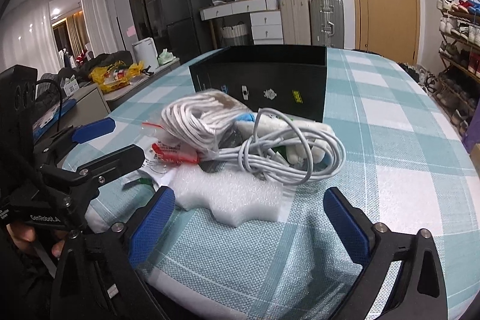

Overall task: Organize soft objects
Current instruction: 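Grasp the white foam block with the right gripper while the left grasps the medicine sachet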

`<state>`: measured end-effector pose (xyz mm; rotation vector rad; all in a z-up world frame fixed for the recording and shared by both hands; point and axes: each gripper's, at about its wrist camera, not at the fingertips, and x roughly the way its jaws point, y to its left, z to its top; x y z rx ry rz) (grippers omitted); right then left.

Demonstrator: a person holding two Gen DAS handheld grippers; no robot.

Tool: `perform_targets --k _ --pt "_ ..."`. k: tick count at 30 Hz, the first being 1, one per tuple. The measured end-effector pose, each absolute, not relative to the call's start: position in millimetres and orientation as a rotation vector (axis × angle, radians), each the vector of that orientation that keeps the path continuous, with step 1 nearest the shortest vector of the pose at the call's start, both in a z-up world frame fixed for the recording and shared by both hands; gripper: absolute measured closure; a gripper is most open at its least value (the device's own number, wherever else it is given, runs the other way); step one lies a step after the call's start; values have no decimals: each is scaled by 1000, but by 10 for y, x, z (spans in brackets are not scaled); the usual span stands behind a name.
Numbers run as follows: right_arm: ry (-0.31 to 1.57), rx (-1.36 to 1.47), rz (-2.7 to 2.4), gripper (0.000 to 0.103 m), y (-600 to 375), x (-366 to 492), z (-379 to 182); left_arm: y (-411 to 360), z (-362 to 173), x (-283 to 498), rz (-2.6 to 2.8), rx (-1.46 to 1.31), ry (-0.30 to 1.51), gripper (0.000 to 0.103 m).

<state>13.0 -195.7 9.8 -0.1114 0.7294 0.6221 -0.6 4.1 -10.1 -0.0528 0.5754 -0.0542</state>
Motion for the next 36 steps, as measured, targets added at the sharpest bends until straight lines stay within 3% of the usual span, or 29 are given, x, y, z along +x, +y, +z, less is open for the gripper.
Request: perform_targets --k 18,36 --pt "761 -166 656 46 -1823 138 24 77 -237 87 -80 -70 646 1" --pt "718 -174 597 49 -2069 -66 69 -16 -282 132 -134 -82 721 0"
